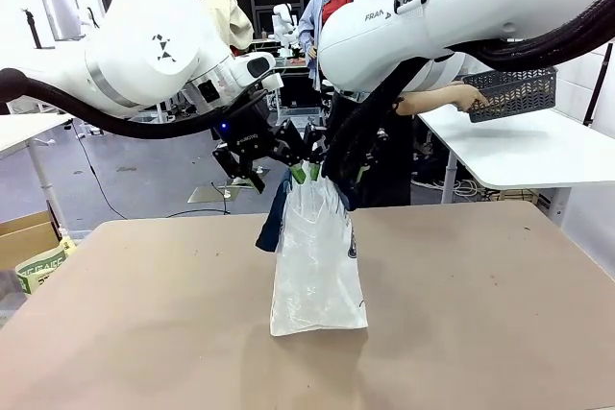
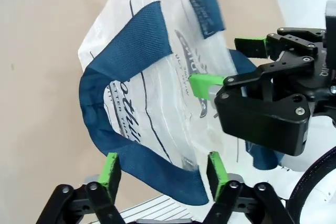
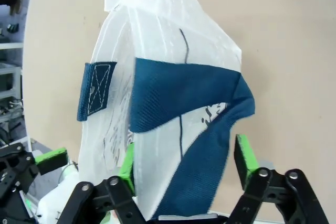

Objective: Transfer purchased items from the store into the shopping bag.
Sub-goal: Open the Reusable shopping bag in the center of the table.

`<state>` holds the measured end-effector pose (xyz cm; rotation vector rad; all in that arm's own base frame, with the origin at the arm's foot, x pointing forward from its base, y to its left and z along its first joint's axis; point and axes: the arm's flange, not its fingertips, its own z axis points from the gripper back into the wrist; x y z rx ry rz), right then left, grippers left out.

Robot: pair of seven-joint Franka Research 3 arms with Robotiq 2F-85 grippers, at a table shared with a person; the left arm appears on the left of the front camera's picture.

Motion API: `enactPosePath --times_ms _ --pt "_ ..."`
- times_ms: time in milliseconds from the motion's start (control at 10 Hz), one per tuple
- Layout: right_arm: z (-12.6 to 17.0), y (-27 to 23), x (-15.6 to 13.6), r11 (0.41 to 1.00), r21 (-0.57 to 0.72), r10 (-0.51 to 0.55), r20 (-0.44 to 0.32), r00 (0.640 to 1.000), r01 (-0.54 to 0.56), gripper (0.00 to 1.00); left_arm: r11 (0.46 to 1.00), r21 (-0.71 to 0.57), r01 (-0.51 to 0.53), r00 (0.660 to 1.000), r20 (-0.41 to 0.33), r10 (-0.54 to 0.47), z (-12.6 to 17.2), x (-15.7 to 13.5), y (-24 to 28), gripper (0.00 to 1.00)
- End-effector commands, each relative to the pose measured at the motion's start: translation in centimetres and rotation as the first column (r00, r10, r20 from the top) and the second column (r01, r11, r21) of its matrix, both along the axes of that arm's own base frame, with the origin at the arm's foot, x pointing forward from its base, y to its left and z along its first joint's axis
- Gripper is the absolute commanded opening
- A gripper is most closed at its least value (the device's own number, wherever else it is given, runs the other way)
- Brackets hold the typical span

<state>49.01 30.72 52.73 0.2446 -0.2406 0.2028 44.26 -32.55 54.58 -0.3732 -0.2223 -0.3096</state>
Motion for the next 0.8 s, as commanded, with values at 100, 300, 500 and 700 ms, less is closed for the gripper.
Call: enactPosePath --times_ms 100,300,500,700 --pt "-0.5 -0.5 -0.5 1.000 0.017 -0.018 -0.025 1.000 0.019 0.24 0.999 -0.003 -0.036 0.999 -0.024 0.036 -1.3 -0.1 0.9 0.23" --pt "-0.5 -0.7 -0.8 0.999 0.027 -0.018 -0.054 0.998 0.020 0.00 0.998 0.002 -0.066 0.998 -0.017 0.066 -1.5 -0.1 1.9 0.00" --pt "-0.4 -1.9 -1.7 1.000 0.003 -0.031 -0.064 0.997 0.031 0.00 0.997 0.029 -0.075 0.997 -0.006 0.075 -1.4 -0.3 3.2 0.00" --pt "-0.2 -3.4 -3.4 0.998 -0.057 -0.032 -0.061 0.998 0.029 0.00 0.996 0.075 -0.051 0.999 0.024 0.049 -1.0 -0.8 4.6 0.00"
